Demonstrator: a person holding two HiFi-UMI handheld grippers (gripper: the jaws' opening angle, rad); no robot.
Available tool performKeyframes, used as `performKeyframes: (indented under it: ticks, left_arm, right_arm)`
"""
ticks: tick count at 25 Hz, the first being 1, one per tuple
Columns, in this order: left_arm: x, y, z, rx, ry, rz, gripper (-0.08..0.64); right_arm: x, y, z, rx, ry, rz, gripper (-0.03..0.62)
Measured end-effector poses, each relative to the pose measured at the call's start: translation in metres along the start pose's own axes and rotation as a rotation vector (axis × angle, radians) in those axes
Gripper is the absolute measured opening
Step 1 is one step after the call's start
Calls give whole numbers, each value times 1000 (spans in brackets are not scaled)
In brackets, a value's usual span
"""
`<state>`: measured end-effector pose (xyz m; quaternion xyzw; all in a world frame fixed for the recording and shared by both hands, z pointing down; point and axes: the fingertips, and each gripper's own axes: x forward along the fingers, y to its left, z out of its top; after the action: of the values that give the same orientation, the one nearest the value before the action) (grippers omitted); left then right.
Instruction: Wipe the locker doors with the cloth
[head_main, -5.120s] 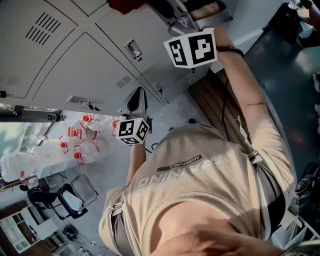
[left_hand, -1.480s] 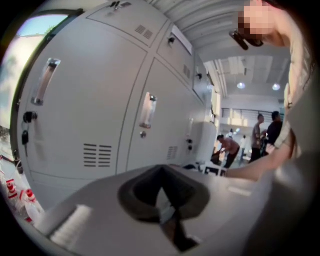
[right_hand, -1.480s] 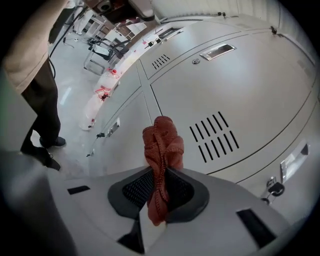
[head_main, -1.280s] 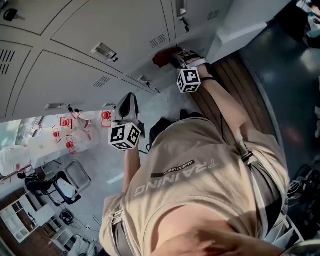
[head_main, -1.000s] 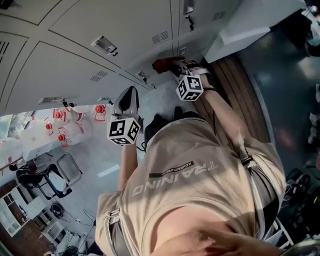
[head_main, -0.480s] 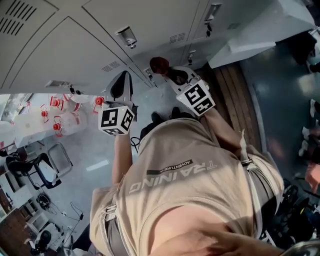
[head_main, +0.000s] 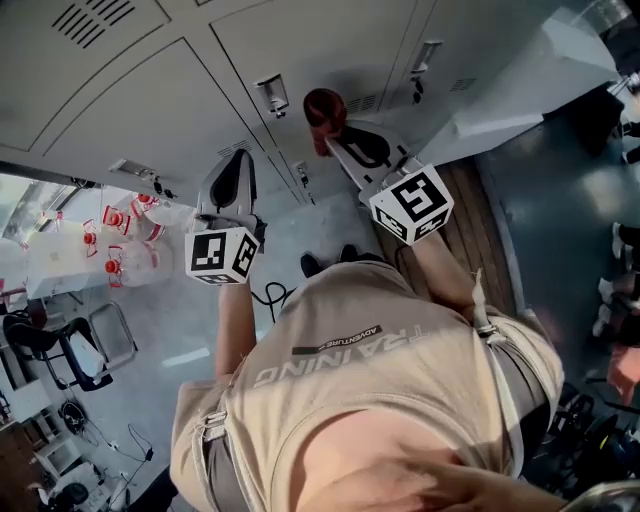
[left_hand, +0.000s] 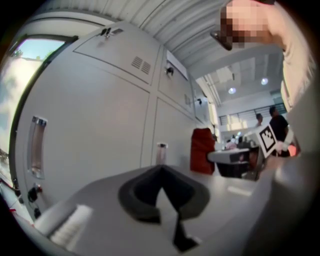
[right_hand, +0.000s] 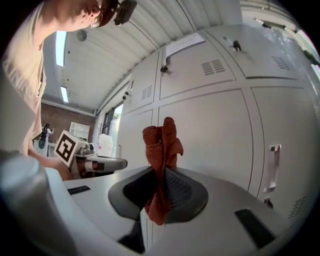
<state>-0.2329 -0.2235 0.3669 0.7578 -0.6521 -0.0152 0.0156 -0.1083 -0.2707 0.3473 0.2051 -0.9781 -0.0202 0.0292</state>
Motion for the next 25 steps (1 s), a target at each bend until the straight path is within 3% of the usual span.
performKeyframes:
  ticks: [4, 16, 25]
  left_arm:
    - [-6, 2, 1, 8, -1, 27, 5]
    - [-11, -18, 2, 44, 3, -44, 5]
    - [3, -7, -18, -5, 20, -89, 5]
  right_arm:
    - [1, -4, 15, -1, -61, -27, 54]
    - [3, 4, 6, 2, -25, -29, 54]
    - [5, 12, -12, 5, 35, -54, 54]
